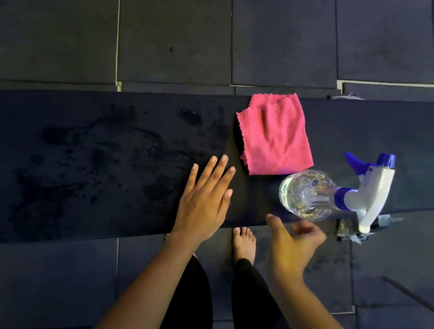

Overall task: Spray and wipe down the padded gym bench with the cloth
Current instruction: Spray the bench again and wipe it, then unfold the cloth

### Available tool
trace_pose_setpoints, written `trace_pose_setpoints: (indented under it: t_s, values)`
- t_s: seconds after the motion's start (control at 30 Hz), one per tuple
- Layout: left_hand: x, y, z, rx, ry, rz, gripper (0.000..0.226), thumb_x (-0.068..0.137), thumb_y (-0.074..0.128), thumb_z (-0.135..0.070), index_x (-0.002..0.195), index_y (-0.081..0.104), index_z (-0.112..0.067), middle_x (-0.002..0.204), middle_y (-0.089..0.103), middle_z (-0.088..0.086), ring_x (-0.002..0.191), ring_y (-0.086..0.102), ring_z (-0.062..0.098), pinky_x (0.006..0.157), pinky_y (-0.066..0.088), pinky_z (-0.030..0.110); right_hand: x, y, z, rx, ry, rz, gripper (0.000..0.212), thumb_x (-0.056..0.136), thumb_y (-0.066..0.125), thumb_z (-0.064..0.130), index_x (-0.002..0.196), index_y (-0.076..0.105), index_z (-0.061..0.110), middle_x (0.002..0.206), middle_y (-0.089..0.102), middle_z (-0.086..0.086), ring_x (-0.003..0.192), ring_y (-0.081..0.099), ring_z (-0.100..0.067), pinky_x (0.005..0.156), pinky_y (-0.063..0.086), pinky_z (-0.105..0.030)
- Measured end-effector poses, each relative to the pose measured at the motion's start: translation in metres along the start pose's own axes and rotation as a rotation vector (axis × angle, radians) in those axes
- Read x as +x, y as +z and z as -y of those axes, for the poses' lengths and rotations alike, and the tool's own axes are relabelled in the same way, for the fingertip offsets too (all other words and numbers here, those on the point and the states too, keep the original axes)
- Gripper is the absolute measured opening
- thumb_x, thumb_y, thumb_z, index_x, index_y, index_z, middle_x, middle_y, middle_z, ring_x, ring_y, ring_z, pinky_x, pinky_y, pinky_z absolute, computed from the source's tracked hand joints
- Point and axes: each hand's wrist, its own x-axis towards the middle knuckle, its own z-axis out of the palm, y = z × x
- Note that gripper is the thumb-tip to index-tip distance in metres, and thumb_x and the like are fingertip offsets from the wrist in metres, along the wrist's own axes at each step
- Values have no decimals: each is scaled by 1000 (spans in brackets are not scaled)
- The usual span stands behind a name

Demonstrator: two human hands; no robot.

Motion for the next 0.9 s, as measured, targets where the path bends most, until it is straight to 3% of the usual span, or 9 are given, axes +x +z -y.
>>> trace_pose_setpoints:
  t_s: [0.03, 0.07, 0.17, 0.3, 0.37, 0.5, 0.6, 0.7, 0.9]
  values:
    - [1, -2, 2, 6, 16, 5, 46, 100, 35, -29, 144, 41, -18, 157, 27, 2, 147, 18, 18, 119, 19, 48, -4, 8, 0, 36, 63, 29, 45, 78, 75, 0, 100, 38, 13, 88, 48, -3, 70, 56, -9, 59, 50, -12]
    - [1, -4, 5, 13, 29, 11, 46, 100, 36, -29, 144, 41, -18, 157, 27, 2, 147, 19, 19, 118, 19, 49, -8, 17, 3, 33, 92, 53, 40, 80, 73, 0, 97, 40, 13, 81, 49, -1, 63, 55, -7, 58, 49, -15]
    - [3, -11, 19, 32, 36, 18, 44, 100, 37, -28, 143, 42, -19, 157, 26, 2, 147, 18, 21, 118, 19, 50, -14, 43, 17, 47, 88, 141, 31, 82, 72, 3, 96, 46, 14, 76, 54, 1, 63, 57, -9, 74, 53, -35]
    - [5, -19, 40, 65, 62, 32, 45, 100, 38, -29, 144, 40, -21, 158, 25, 1, 148, 16, 20, 119, 17, 50, -17, 69, 34, -64, -38, 211, 20, 84, 71, 11, 97, 57, 13, 85, 63, -1, 81, 64, -19, 91, 54, -47]
    - [6, -22, 48, 71, 89, 42, 45, 101, 37, -30, 145, 39, -20, 158, 24, 0, 148, 15, 19, 119, 17, 49, -17, 77, 41, -97, -103, 214, 13, 83, 71, 13, 88, 59, 16, 86, 65, -4, 87, 66, -26, 90, 54, -46]
    - [5, -23, 58, 50, 141, 51, 46, 100, 39, -30, 146, 37, -20, 158, 23, 1, 148, 15, 19, 119, 18, 48, -11, 86, 55, -259, -440, 187, 11, 85, 68, 14, 89, 58, 18, 83, 62, 4, 78, 59, -12, 76, 47, -25]
    - [6, -22, 63, 34, 168, 42, 46, 102, 36, -30, 146, 36, -21, 159, 22, -1, 148, 14, 17, 120, 16, 47, 3, 89, 58, -651, -736, 151, 29, 84, 65, 13, 110, 56, 3, 110, 55, -11, 99, 50, -29, 89, 41, -40]
    - [6, -21, 64, 40, 174, 19, 45, 102, 35, -31, 146, 37, -21, 158, 23, -1, 148, 16, 17, 119, 17, 46, 16, 93, 59, -952, -761, 106, 40, 81, 60, 11, 118, 51, -3, 124, 49, -22, 107, 44, -39, 93, 36, -48]
    - [8, -25, 67, 59, 185, 8, 44, 102, 36, -31, 144, 41, -22, 157, 27, -2, 147, 19, 15, 118, 21, 44, 34, 101, 69, -1081, -851, 108, 34, 81, 63, 12, 109, 57, -6, 109, 57, -28, 97, 53, -43, 77, 40, -46]
